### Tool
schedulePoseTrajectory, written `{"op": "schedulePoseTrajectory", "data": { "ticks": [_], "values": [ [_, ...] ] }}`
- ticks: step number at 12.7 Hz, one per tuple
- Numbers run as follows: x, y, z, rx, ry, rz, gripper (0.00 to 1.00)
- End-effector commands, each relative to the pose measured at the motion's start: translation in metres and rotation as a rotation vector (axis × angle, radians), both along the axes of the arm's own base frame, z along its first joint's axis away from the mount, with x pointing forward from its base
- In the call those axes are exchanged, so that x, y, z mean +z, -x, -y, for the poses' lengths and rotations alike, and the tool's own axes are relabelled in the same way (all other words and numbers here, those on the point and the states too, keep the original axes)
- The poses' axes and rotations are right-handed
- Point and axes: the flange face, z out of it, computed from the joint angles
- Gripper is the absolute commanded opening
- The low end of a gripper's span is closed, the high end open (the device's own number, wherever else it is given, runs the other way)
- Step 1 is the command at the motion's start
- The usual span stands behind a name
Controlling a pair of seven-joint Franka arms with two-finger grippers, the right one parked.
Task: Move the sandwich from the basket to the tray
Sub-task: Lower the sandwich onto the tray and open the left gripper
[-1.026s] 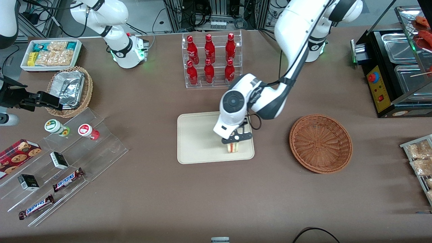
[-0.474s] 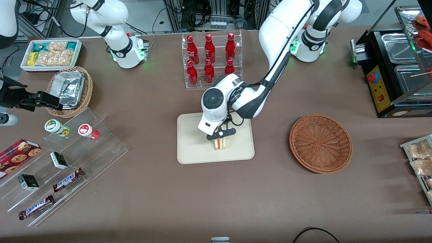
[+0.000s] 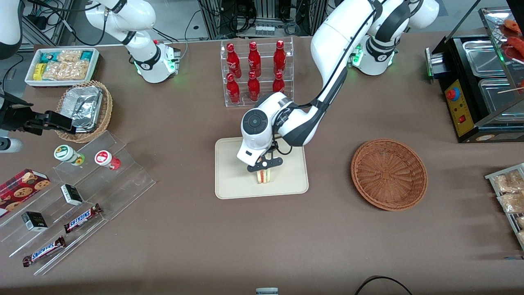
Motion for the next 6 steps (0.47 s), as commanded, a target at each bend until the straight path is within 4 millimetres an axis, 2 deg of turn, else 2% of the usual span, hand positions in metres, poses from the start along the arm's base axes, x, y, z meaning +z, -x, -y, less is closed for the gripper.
{"op": "schedulePoseTrajectory", "data": {
  "ticks": [1, 3, 4, 5, 6],
  "values": [
    [-0.0020, -0.0018, 0.0047, 0.029, -0.012, -0.006, 0.00],
    [-0.0094, -0.0002, 0.0048, 0.029, -0.018, -0.013, 0.00],
    [-0.0105, -0.0001, 0.0047, 0.030, -0.019, -0.014, 0.25],
    [-0.0111, -0.0008, 0.0038, 0.030, -0.019, -0.014, 0.76],
    [-0.0117, -0.0015, 0.0029, 0.033, -0.019, -0.014, 1.00]
  ]
}}
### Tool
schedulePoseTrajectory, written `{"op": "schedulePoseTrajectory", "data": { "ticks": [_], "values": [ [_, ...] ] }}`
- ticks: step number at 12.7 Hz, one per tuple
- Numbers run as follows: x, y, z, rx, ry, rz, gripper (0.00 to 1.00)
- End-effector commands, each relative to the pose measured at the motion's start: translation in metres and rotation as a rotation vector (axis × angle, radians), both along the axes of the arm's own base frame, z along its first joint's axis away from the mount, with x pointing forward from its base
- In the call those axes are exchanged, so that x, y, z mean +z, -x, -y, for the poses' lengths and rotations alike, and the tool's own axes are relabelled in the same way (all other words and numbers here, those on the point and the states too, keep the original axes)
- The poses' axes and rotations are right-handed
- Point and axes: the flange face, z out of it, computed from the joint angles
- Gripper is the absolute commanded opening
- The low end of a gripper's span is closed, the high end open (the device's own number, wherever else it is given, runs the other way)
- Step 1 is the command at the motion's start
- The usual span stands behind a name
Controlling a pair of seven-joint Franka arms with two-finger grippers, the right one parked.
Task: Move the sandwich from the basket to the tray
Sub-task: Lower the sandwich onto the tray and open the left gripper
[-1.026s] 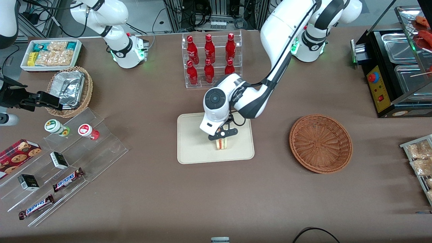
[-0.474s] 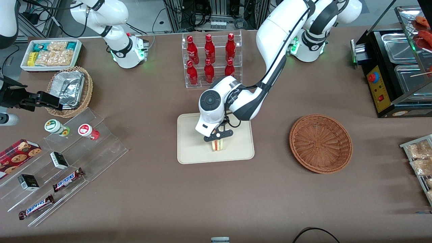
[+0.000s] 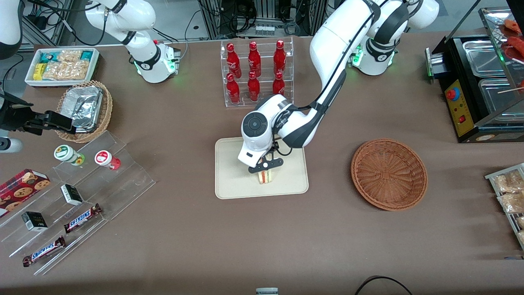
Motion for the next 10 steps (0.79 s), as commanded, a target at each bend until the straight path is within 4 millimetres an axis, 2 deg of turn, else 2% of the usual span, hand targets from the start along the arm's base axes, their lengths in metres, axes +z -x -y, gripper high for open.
{"op": "schedulePoseTrajectory", "data": {
  "ticks": [1, 3, 6, 10],
  "values": [
    [0.004, -0.003, 0.004, 0.023, -0.005, 0.002, 1.00],
    [0.021, -0.004, 0.003, 0.019, -0.010, 0.003, 1.00],
    [0.066, -0.015, 0.005, 0.026, -0.003, 0.009, 1.00],
    [0.127, -0.021, -0.004, 0.026, 0.016, 0.052, 1.00]
  ]
}}
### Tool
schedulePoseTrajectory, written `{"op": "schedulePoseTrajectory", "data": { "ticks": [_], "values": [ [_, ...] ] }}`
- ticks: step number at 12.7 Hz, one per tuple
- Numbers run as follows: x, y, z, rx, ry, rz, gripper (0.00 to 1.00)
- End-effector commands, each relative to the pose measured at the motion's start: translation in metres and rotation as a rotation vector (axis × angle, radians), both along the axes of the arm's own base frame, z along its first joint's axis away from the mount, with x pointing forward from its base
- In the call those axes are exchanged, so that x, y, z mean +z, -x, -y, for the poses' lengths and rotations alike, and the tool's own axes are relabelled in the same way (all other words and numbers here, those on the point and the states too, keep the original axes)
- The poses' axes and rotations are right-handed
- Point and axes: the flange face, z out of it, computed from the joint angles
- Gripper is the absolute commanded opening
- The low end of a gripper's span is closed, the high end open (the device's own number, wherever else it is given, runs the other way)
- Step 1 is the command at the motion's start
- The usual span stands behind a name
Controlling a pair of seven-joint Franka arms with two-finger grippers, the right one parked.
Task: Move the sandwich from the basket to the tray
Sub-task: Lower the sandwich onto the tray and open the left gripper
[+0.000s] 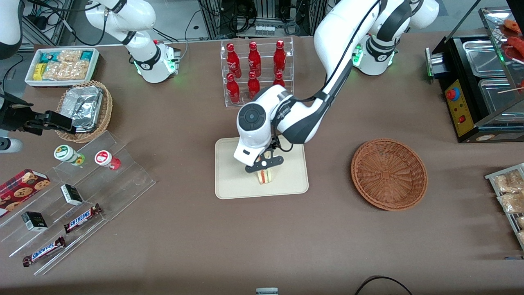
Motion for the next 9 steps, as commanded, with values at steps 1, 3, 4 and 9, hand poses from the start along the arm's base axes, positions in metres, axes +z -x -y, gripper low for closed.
{"op": "schedulePoseTrajectory", "data": {
  "ticks": [1, 3, 4, 9],
  "values": [
    [0.043, 0.000, -0.009, 0.014, 0.006, 0.029, 1.00],
    [0.076, 0.002, -0.014, 0.015, 0.021, 0.055, 1.00],
    [0.091, 0.004, -0.021, 0.009, 0.013, 0.051, 1.00],
    [0.129, -0.018, -0.104, -0.013, -0.015, 0.023, 1.00]
  ]
}}
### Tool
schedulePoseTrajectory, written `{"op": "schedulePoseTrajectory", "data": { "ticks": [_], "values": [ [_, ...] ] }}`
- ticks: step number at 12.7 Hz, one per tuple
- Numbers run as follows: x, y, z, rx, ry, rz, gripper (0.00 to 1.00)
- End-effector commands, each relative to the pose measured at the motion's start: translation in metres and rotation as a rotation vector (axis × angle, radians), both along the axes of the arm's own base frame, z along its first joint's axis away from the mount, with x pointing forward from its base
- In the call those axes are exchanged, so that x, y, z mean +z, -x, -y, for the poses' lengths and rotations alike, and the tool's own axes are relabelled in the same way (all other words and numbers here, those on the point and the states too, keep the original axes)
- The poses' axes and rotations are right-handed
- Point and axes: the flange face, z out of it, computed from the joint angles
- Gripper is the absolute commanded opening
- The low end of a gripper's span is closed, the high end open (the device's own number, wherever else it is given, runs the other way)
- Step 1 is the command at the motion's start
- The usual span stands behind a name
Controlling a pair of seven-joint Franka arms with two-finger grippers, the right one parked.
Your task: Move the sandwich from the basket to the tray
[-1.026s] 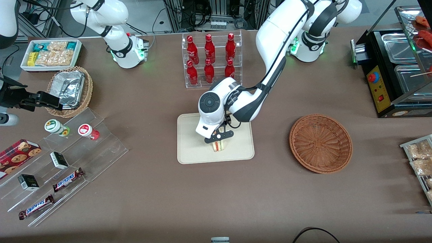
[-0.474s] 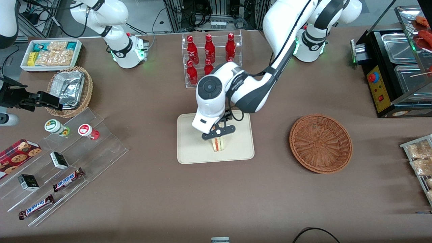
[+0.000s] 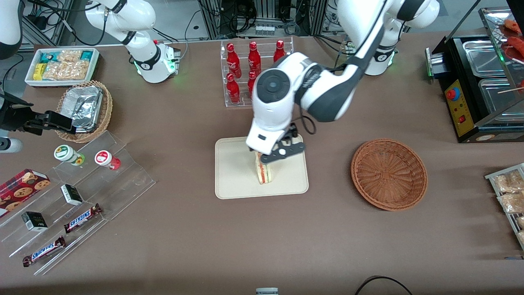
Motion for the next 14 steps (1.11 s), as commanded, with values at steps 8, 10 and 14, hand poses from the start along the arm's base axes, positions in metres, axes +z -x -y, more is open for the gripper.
{"op": "schedulePoseTrajectory", "data": {
  "ticks": [8, 10, 14],
  "values": [
    [0.053, -0.030, -0.184, -0.152, 0.014, -0.082, 1.00],
    [0.065, -0.038, -0.227, -0.194, 0.019, -0.108, 1.00],
    [0.081, -0.041, -0.299, -0.223, 0.053, -0.122, 1.00]
  ]
}}
